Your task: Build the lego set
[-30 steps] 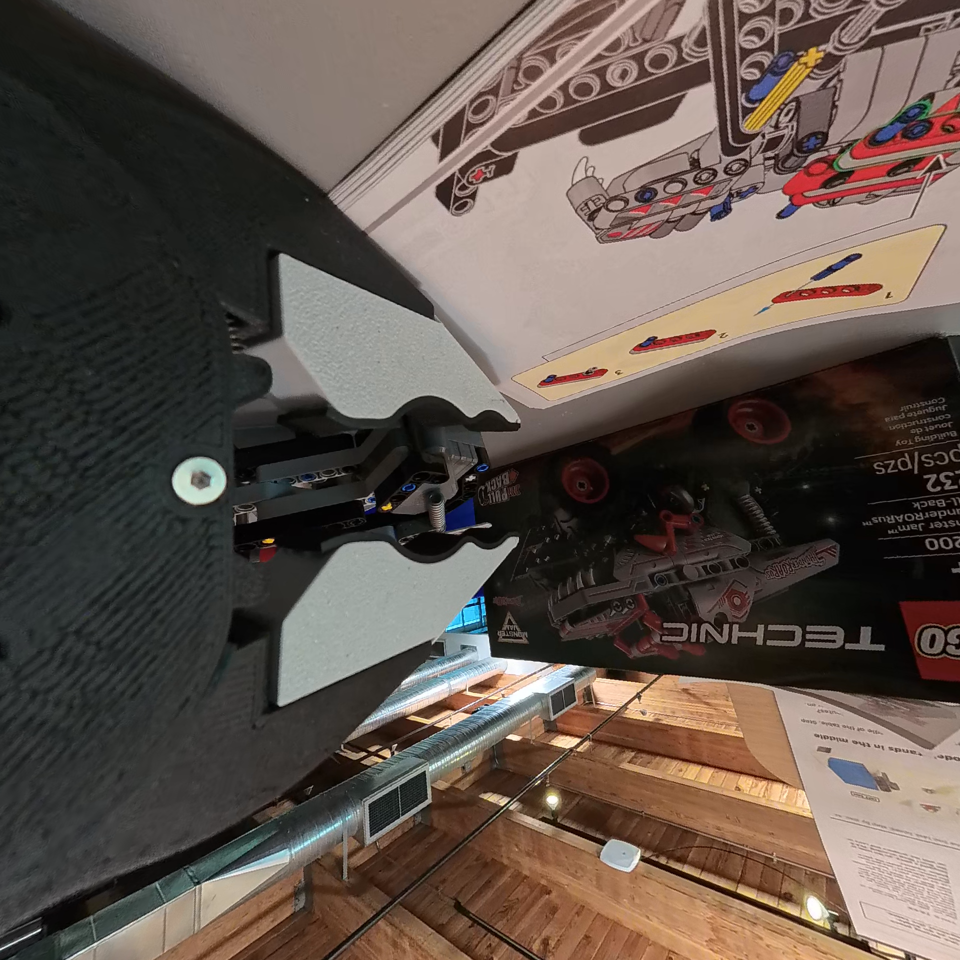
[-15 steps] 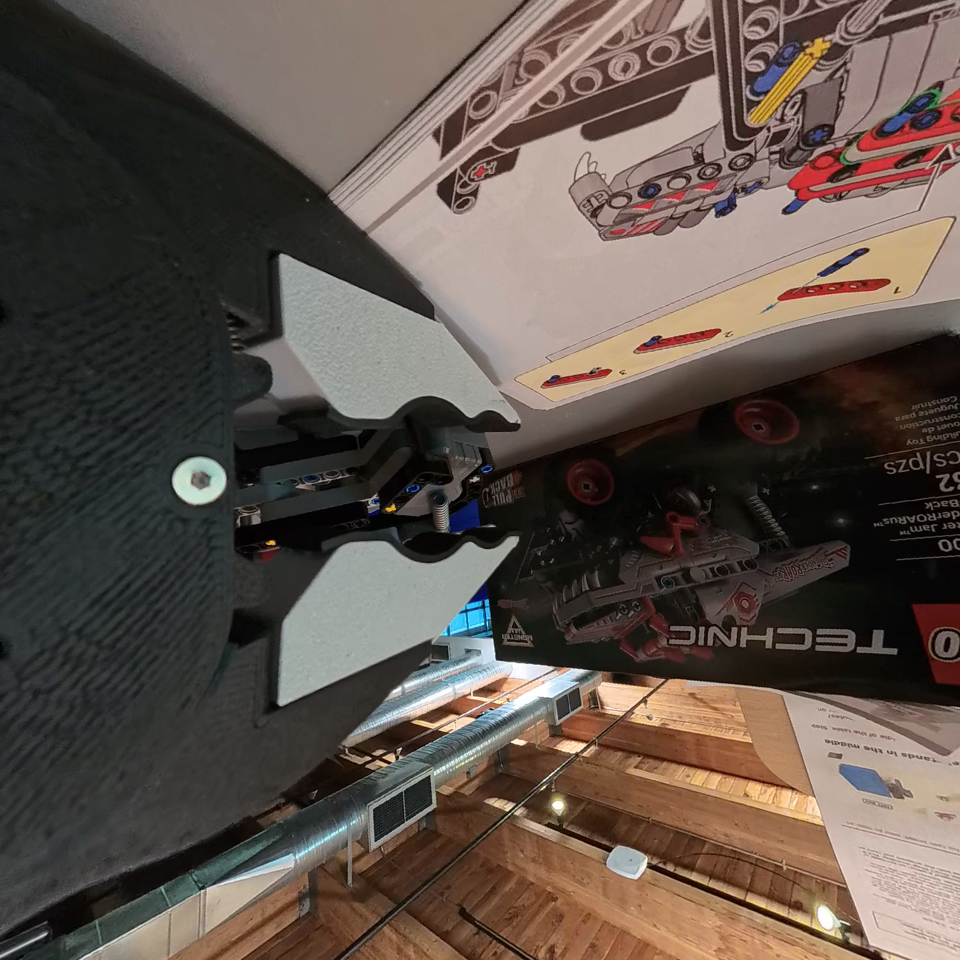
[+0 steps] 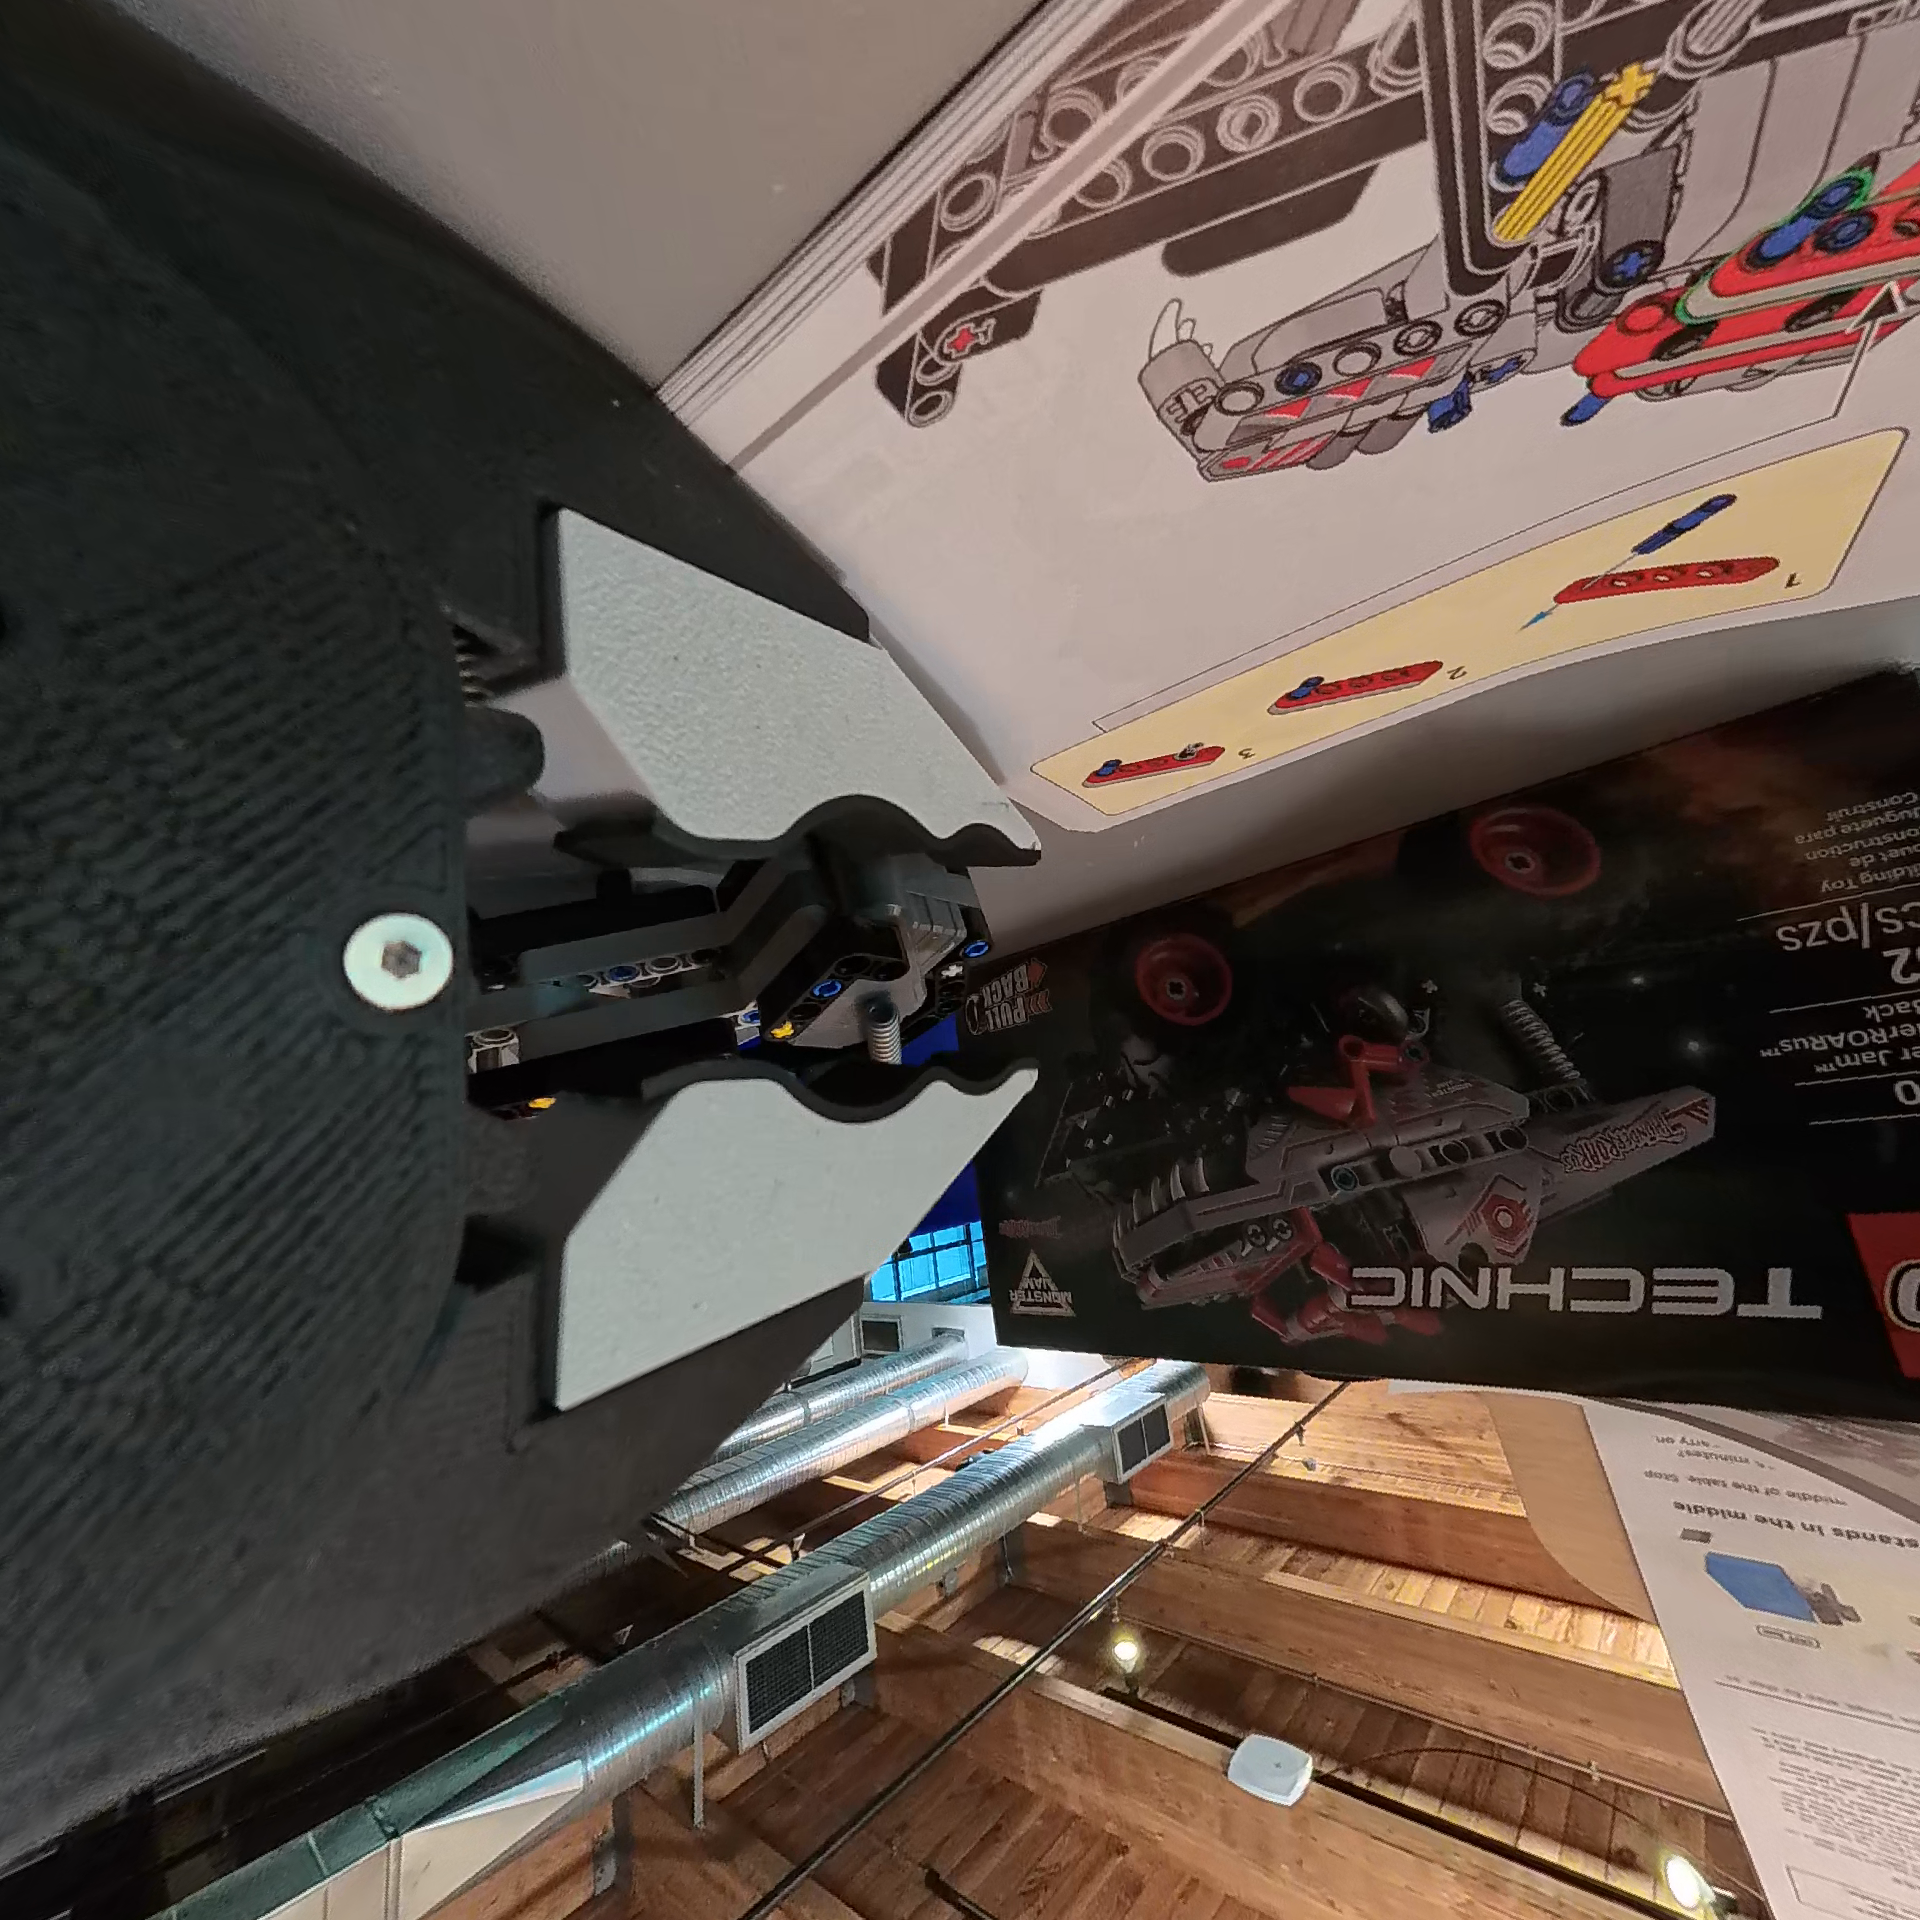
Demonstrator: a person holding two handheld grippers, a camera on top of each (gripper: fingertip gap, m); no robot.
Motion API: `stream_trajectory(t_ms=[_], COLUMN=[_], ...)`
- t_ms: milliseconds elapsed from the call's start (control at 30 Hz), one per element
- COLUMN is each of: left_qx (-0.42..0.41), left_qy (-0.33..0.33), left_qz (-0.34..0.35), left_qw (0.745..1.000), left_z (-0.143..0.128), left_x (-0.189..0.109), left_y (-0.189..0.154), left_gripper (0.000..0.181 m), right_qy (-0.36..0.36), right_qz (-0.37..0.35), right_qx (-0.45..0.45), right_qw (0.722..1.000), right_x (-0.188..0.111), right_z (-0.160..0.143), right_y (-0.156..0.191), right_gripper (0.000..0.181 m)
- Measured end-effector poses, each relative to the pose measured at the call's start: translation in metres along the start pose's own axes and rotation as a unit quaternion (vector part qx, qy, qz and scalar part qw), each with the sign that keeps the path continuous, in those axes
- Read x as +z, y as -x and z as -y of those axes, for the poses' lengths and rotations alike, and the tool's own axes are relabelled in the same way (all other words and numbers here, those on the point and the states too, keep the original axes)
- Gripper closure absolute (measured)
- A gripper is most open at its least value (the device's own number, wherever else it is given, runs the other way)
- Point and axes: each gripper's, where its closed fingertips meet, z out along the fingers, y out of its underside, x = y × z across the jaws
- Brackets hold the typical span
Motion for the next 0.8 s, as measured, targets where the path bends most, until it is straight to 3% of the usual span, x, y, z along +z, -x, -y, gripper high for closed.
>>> stream_trajectory(t_ms=[467, 800], left_qx=[-0.045, -0.164], left_qy=[0.012, -0.029], left_qz=[0.162, 0.287], left_qw=[0.986, 0.943], left_z=[-0.029, -0.043], left_x=[-0.031, -0.074], left_y=[0.035, 0.055], left_gripper=[0.181, 0.181], right_qy=[0.001, 0.001], right_qz=[-0.005, -0.008], right_qx=[-0.005, -0.007], right_qw=[1.0, 1.0], right_x=[0.0, 0.0], right_z=[0.0, 0.0], right_y=[-0.001, -0.002], right_gripper=[0.148, 0.145])
